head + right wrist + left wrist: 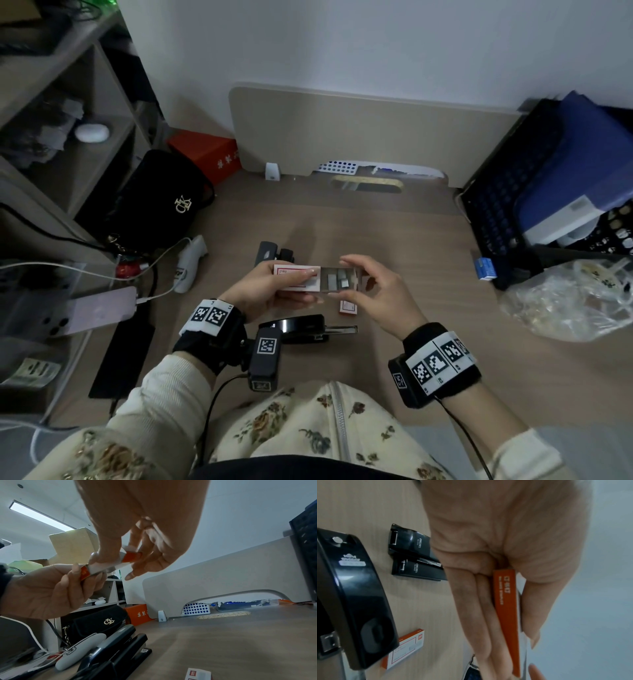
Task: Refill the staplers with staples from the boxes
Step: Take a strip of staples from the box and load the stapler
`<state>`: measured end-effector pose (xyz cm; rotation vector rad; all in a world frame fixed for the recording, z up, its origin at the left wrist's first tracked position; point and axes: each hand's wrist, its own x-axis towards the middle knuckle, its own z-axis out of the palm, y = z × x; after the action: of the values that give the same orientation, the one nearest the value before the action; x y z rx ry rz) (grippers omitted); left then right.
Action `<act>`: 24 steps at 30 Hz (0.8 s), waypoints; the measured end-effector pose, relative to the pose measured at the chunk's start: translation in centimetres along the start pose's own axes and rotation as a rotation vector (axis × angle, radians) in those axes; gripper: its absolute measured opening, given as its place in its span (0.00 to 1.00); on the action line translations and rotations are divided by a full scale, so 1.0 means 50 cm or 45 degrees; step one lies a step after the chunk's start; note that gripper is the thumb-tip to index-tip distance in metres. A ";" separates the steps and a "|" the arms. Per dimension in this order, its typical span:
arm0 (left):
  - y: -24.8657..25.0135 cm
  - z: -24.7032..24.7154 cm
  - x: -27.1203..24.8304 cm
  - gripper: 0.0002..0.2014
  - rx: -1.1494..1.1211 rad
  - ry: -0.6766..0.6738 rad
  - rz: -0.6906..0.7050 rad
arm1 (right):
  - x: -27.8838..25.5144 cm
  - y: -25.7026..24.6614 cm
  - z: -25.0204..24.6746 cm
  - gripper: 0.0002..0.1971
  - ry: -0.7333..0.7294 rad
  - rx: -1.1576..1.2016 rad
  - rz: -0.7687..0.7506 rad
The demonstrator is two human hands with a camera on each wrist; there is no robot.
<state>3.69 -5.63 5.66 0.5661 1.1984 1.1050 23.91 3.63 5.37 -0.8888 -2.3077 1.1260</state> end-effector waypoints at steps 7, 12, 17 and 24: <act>-0.003 -0.007 0.002 0.15 0.055 0.035 -0.030 | 0.009 0.006 0.018 0.13 0.129 -0.294 -0.262; 0.000 -0.014 -0.001 0.10 0.143 0.038 -0.054 | 0.015 0.012 0.023 0.17 -0.087 -0.373 -0.240; 0.006 -0.024 -0.007 0.10 0.214 0.016 -0.115 | 0.019 0.006 0.011 0.19 -0.289 -0.357 -0.199; 0.007 -0.034 -0.008 0.09 0.231 -0.014 -0.151 | 0.035 -0.016 0.007 0.15 -0.431 -0.398 -0.174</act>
<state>1.98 -6.20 5.57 0.6299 1.3140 0.8978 22.18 4.31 5.97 -0.6702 -2.8316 0.9301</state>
